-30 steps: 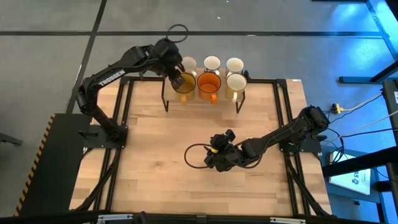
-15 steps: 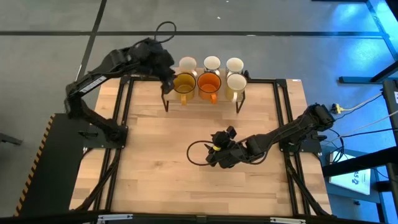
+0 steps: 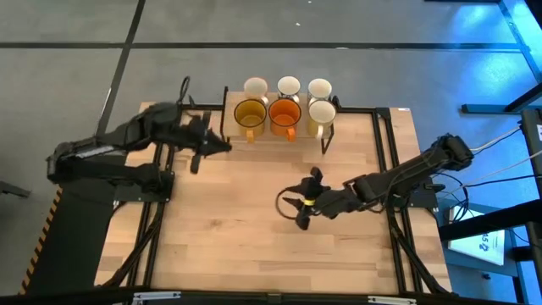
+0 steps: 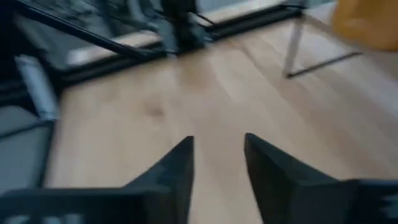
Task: Place coffee mugs
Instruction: Return to Home Position
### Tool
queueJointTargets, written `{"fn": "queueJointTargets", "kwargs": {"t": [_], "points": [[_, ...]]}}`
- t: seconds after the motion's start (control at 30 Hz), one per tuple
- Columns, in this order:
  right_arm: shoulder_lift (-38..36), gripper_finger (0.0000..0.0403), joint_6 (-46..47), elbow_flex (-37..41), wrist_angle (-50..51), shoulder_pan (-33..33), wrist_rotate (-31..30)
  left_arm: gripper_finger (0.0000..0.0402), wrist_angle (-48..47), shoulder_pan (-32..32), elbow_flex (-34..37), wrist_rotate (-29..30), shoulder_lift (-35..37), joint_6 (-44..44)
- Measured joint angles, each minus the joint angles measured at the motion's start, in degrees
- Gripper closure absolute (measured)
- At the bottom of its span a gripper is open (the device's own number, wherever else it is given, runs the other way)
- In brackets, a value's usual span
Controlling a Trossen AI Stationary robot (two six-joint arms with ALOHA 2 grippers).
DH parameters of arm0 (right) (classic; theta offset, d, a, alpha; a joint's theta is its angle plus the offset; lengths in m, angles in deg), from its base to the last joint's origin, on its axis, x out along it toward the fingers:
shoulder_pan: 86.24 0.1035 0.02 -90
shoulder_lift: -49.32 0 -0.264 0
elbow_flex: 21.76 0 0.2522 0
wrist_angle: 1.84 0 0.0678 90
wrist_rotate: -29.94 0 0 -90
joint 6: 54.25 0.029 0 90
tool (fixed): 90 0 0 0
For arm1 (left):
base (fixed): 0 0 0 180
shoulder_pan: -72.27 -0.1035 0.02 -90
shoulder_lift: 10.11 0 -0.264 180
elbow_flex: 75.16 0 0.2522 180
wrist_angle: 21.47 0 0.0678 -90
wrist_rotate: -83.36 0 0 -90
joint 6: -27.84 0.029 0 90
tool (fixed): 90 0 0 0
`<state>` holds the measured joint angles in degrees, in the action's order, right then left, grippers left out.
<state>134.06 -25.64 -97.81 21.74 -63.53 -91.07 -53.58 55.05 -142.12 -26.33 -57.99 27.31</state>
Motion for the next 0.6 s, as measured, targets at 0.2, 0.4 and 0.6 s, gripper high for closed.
{"fn": "queueJointTargets", "kwargs": {"t": [0.2, 0.4, 0.6], "points": [[-11.7, 0.0364, -1.6, 18.5, -27.7, -2.0, 9.4, 0.0398, 4.8, 1.6, 14.6, -1.3, 12.0, -1.1], [-27.9, 0.0388, -2.6, 37.3, -39.2, -2.1, 8.7, 0.0387, 4.1, 1.6, 24.0, 7.7, 20.6, -2.0], [-41.2, 0.0361, -1.1, 47.2, -38.5, -2.2, 5.3, 0.0384, 4.5, 1.6, 27.6, 10.0, 23.9, -5.3]]}}
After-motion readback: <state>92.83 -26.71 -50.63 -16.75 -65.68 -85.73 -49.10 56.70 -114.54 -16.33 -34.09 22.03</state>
